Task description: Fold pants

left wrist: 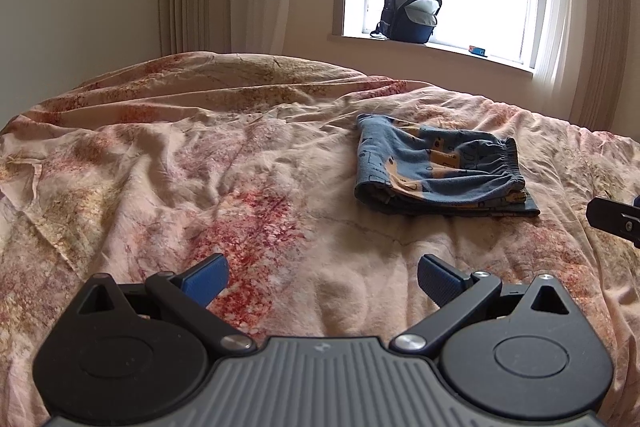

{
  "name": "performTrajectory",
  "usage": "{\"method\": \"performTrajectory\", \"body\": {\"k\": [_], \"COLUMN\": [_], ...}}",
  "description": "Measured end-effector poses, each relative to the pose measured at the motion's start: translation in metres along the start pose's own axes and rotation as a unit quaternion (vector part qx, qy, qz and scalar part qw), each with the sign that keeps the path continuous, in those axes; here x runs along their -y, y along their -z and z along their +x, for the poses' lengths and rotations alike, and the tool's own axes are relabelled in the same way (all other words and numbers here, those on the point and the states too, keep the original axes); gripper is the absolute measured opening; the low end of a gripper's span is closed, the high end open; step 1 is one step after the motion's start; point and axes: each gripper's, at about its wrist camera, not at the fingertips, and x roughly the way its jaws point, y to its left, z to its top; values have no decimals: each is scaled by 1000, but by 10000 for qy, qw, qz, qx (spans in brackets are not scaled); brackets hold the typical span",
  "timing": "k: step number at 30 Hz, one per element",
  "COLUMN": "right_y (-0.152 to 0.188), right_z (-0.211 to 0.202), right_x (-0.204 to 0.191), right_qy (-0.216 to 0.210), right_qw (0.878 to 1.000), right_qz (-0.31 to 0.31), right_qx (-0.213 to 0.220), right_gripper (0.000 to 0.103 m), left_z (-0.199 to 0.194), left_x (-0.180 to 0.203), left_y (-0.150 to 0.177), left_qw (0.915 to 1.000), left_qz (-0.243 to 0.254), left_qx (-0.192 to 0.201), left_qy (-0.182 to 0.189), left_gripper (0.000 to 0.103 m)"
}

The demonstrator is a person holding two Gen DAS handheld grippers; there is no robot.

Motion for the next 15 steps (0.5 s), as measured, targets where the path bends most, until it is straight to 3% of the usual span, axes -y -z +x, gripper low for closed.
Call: {"method": "performTrajectory", "body": {"k": [15], "right_y": [2], "right_z": [0], "right_x": [1], "right_qy": [-14], "right_qw": [10000], "right_qz": [-1], "right_qx": [-15], "right_gripper": [102], "left_z": [-1], "left_x": [2], "left_y": [1], "left_qw": [10000], "left_qz": [70], "left_qx": [24], "left_qy": [-2], "left_gripper": [103]}}
